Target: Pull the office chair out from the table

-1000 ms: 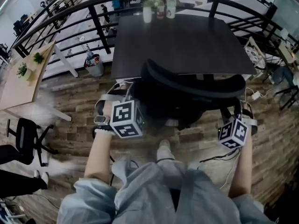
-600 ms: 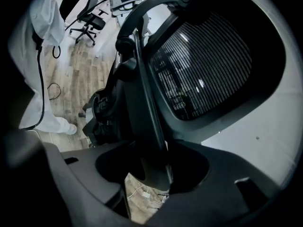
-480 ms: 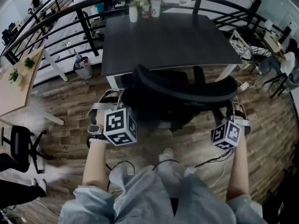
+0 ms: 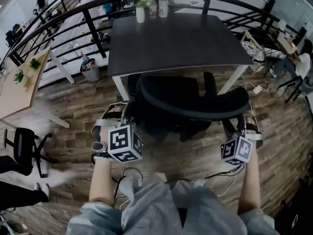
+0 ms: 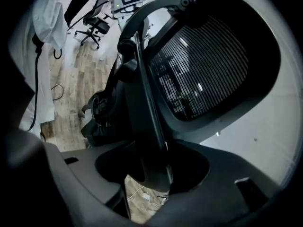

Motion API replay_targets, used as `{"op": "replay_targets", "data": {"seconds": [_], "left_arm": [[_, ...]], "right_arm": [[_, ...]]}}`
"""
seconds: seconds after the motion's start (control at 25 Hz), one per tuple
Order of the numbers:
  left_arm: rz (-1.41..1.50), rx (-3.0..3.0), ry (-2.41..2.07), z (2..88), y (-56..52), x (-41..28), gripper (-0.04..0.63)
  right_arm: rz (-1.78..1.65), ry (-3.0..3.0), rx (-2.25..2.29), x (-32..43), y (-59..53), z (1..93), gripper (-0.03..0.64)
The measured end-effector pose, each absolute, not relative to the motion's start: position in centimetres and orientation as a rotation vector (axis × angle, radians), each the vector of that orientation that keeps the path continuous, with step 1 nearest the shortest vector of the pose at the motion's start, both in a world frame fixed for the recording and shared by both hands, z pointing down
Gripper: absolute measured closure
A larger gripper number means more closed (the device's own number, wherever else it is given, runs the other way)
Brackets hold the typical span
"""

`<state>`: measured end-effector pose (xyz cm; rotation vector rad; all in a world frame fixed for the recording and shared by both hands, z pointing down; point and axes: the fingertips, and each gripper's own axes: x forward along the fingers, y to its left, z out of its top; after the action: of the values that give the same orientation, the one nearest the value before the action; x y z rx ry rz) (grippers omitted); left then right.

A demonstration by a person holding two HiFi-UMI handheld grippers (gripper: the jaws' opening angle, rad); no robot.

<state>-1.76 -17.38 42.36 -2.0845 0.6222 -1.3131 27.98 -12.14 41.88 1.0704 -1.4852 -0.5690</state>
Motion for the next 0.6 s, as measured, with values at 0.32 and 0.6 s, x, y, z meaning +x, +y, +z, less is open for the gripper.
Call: {"op": "replay_targets", "data": {"seconds": [0.32,0.6], "left_arm": [[-1.358,-2.077,0.701,42.5,-12.0,-0.7,0.394],[-1.395,-2.069,0.768,42.7,-6.9,0.2,0.393]], "right_arm": [[-0.622,-1.543,1.04,29.2,-8.2,42.0,0.397],[-0.663,-1.561,1.015,30.4,-4.6,42.1,0.396]]}}
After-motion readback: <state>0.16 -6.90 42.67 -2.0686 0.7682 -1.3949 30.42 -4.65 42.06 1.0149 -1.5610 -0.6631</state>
